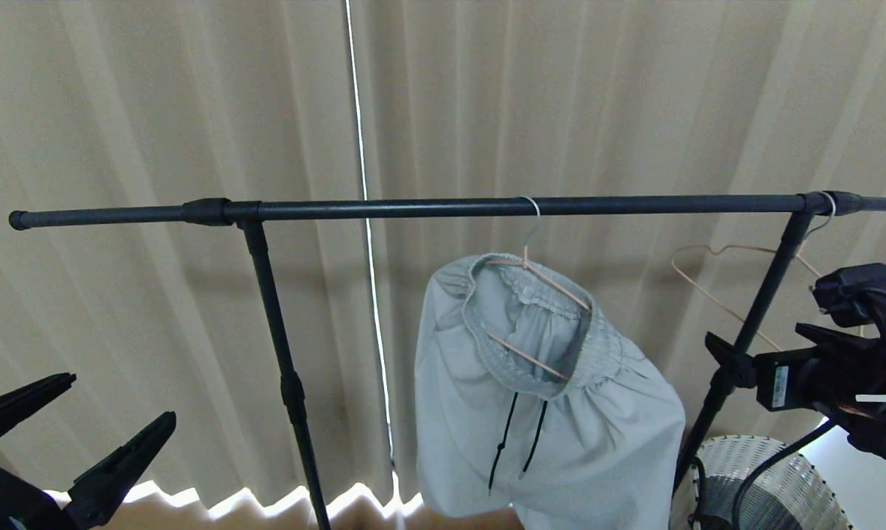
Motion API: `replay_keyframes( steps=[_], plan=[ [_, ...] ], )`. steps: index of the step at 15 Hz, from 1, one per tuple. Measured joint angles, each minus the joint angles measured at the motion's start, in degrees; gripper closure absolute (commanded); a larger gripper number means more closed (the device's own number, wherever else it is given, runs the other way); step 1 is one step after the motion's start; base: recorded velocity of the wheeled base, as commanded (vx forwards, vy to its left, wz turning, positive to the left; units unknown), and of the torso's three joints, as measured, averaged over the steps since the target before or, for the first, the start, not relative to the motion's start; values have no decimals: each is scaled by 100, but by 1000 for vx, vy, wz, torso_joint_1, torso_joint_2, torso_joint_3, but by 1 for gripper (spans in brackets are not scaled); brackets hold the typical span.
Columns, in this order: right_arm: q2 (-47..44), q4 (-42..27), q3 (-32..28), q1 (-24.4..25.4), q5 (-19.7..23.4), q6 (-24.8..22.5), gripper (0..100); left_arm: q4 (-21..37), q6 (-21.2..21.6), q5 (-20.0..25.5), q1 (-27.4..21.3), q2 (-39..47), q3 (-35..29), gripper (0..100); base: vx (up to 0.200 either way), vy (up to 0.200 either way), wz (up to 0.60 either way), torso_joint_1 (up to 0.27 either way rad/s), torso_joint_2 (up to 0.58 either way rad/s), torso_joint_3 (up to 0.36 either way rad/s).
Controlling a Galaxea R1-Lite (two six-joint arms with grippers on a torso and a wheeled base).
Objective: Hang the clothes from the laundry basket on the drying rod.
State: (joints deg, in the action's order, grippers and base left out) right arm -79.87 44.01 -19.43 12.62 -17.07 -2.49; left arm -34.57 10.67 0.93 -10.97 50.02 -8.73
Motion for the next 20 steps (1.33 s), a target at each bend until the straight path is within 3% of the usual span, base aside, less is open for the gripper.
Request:
replay_keyframes(
  steps=[3,10,14,17,20],
  plan=[
    [-2,20,146,-149,0,-46,0,1,6,11,517,1,232,0,-200,0,0,11,1,-1],
    [-4,107,406,-171,29,-20,0,-2,9,18,602,34,319,0,-200,0,0,1,1,4],
    [-78,189,703,-166,54,-18,0,-7,171,24,583,34,325,0,0,0,0,0,0,0],
    [-216,797,987,-166,51,-38,0,-5,205,30,583,65,232,0,0,0,0,0,0,0],
    [-279,1005,1200,-105,49,-319,0,-7,202,82,568,106,129,0,0,0,0,0,0,0]
  ],
)
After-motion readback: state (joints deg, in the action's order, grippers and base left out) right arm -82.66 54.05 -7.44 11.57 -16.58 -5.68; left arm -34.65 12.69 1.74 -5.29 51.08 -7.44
